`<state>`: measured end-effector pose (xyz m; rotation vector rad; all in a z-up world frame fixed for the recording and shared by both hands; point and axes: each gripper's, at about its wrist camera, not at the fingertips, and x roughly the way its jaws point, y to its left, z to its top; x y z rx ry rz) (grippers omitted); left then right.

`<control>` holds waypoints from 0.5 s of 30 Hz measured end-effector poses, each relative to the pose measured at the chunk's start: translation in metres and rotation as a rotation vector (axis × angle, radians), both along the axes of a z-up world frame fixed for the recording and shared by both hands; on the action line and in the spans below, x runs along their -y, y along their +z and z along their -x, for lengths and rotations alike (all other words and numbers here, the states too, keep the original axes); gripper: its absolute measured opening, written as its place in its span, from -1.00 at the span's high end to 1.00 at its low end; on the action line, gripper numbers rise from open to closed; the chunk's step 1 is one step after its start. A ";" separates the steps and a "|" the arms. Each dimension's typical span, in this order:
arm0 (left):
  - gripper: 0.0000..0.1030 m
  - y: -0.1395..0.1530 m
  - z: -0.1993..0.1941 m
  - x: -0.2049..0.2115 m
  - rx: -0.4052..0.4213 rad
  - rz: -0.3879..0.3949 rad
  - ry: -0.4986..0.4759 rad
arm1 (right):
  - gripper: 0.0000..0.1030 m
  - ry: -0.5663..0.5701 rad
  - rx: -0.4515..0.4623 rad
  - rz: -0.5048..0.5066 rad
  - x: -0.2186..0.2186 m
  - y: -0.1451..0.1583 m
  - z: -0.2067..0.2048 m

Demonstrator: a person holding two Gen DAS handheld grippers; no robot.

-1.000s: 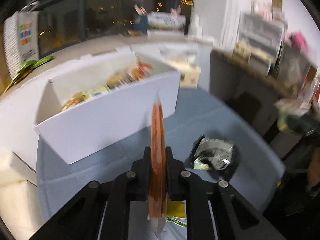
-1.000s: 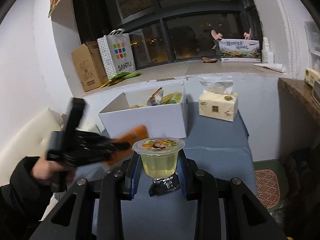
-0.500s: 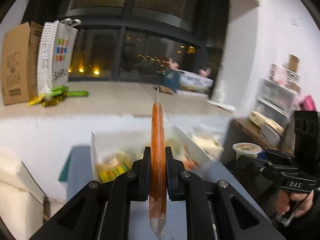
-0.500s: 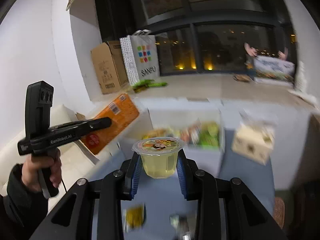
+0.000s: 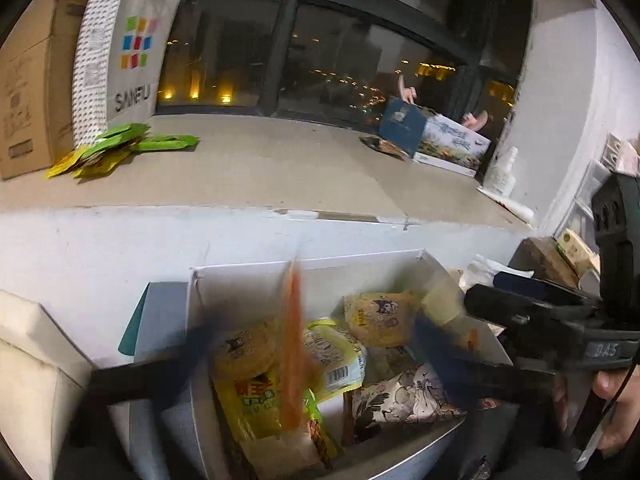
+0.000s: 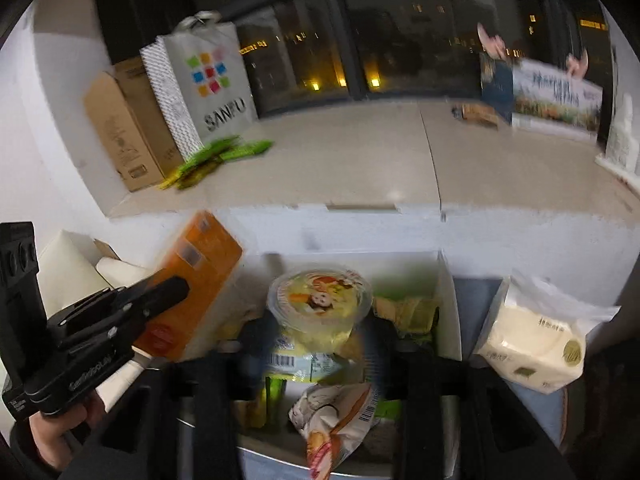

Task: Organize snacks
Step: 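Drop jelly cup into box with right gripper while left drops orange pack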

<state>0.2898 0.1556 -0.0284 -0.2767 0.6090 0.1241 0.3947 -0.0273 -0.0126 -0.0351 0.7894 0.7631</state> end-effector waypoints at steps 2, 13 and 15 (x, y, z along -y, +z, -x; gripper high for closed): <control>-1.00 0.003 0.012 0.003 0.017 -0.020 0.005 | -1.00 -0.018 -0.003 -0.026 0.006 -0.002 -0.002; -1.00 0.047 0.146 0.063 0.217 -0.178 -0.057 | -1.00 0.022 0.331 -0.044 0.057 0.056 0.107; -1.00 0.049 0.170 0.073 0.228 -0.182 -0.065 | -1.00 0.032 0.392 -0.034 0.069 0.064 0.135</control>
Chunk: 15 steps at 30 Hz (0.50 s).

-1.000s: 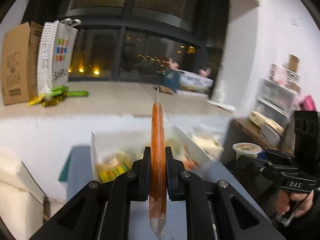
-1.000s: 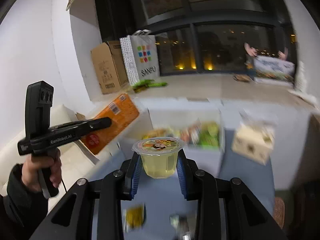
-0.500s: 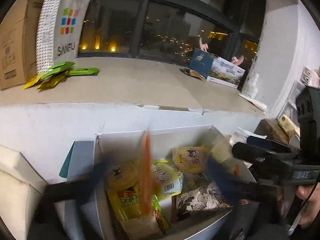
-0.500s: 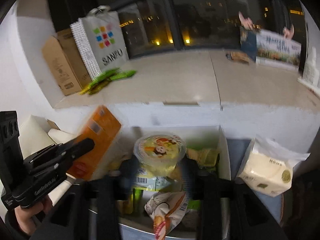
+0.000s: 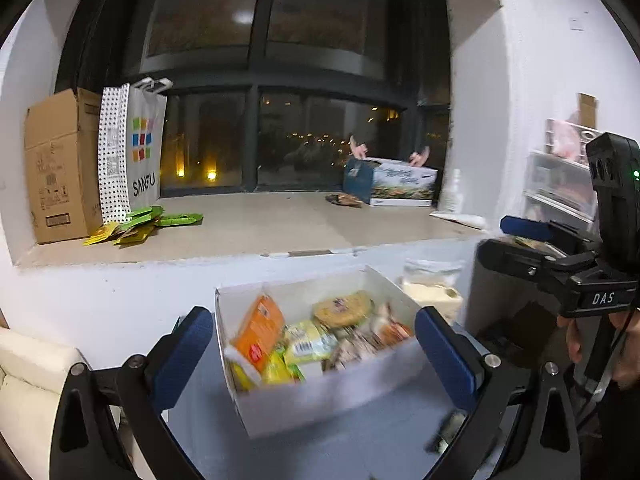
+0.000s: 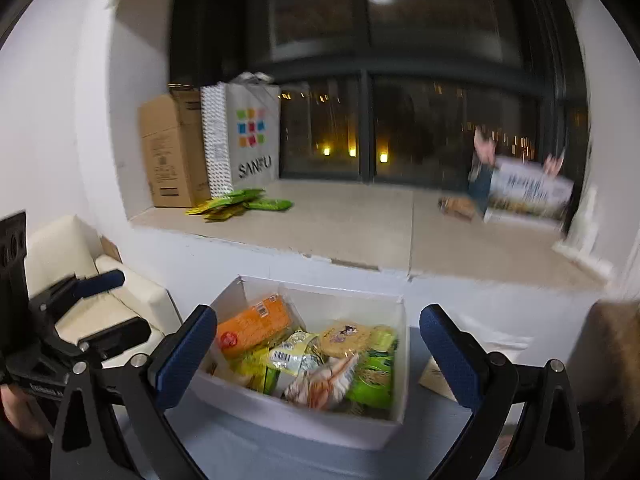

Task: Organize snacks
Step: 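Drop jelly cup into box with right gripper while left drops orange pack, then grasp silver chip bag with right gripper while left grasps small yellow bag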

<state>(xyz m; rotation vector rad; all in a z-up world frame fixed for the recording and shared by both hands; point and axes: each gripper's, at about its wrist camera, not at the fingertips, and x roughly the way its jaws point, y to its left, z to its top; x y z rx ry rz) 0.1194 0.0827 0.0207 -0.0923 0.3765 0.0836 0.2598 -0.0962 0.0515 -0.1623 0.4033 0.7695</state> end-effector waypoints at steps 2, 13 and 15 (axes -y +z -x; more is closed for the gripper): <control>-1.00 -0.004 0.026 0.011 -0.001 -0.006 -0.020 | -1.00 0.013 0.051 0.004 0.017 0.003 0.033; -1.00 -0.040 0.114 0.041 0.012 0.146 0.022 | -1.00 -0.053 0.013 -0.060 0.121 -0.051 0.136; -1.00 -0.043 0.116 0.045 -0.003 0.121 0.034 | -1.00 -0.077 -0.036 -0.055 0.139 -0.068 0.142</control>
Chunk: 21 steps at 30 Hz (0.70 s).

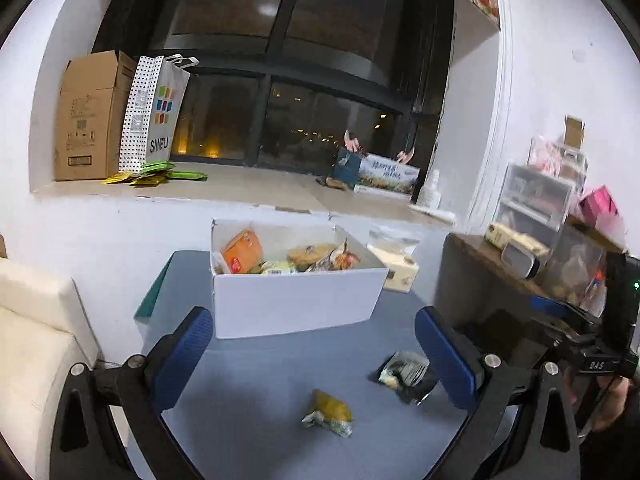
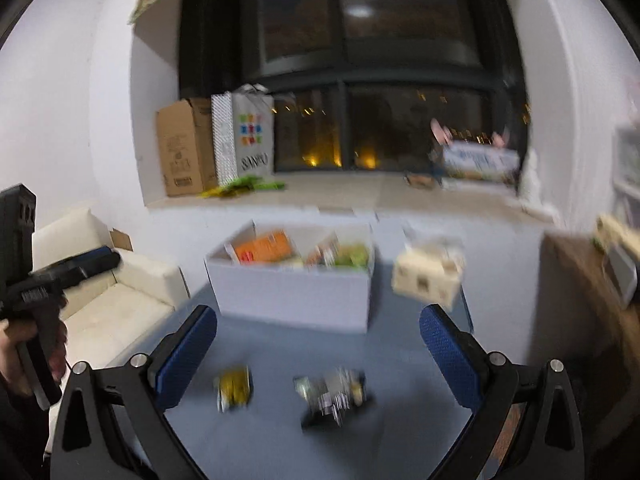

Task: Organize snacks
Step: 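Grasp silver chip bag with right gripper while left grasps small yellow bag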

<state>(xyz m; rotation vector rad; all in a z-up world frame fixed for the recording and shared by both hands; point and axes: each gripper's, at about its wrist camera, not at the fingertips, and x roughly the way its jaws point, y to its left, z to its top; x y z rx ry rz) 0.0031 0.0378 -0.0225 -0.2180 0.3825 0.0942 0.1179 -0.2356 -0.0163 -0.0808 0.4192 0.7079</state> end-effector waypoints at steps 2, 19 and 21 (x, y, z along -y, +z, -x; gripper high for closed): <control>-1.00 -0.004 0.002 0.002 -0.012 -0.012 0.011 | -1.00 -0.020 -0.032 0.030 0.015 -0.015 0.003; -1.00 -0.028 0.004 0.004 -0.085 0.005 -0.019 | -1.00 0.025 -0.156 0.207 0.002 -0.065 -0.030; -1.00 -0.031 0.005 0.004 -0.092 0.008 -0.026 | -1.00 0.058 -0.150 0.247 -0.009 -0.068 -0.035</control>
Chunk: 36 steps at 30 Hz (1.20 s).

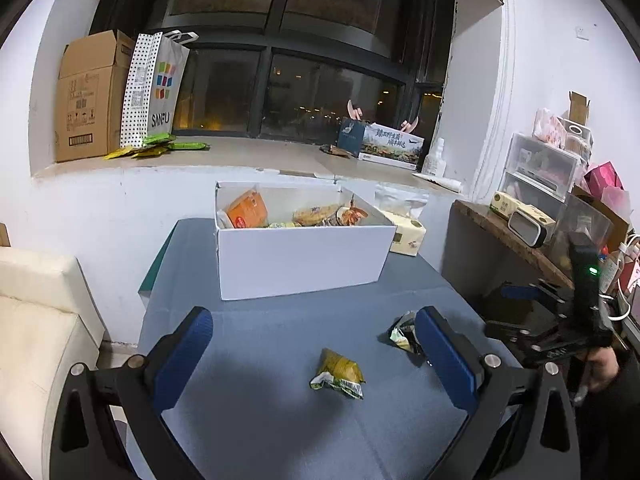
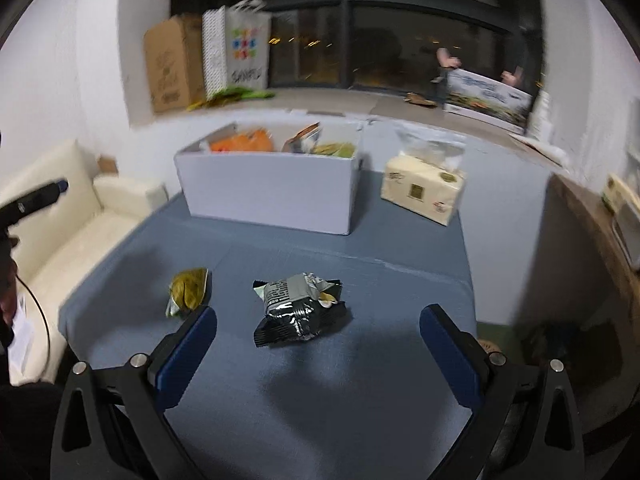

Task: Organize snacks
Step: 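Grasp silver chip bag with right gripper while left grasps small yellow bag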

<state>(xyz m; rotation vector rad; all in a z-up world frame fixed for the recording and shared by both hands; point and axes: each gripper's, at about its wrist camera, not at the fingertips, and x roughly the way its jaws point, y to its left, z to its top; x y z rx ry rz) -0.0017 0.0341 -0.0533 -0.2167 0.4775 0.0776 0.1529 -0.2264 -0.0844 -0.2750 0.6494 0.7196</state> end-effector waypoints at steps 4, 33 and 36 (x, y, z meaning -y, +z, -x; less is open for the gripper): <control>-1.00 -0.003 0.002 0.001 -0.011 -0.005 -0.006 | -1.00 0.071 -0.047 0.052 -0.024 -0.012 -0.019; -1.00 -0.035 -0.015 0.022 -0.121 -0.041 -0.109 | -0.05 0.086 -0.169 -0.169 -0.019 -0.031 -0.032; -1.00 -0.044 -0.024 0.030 -0.159 -0.059 -0.152 | -0.06 0.066 -0.117 -0.236 0.001 -0.010 -0.011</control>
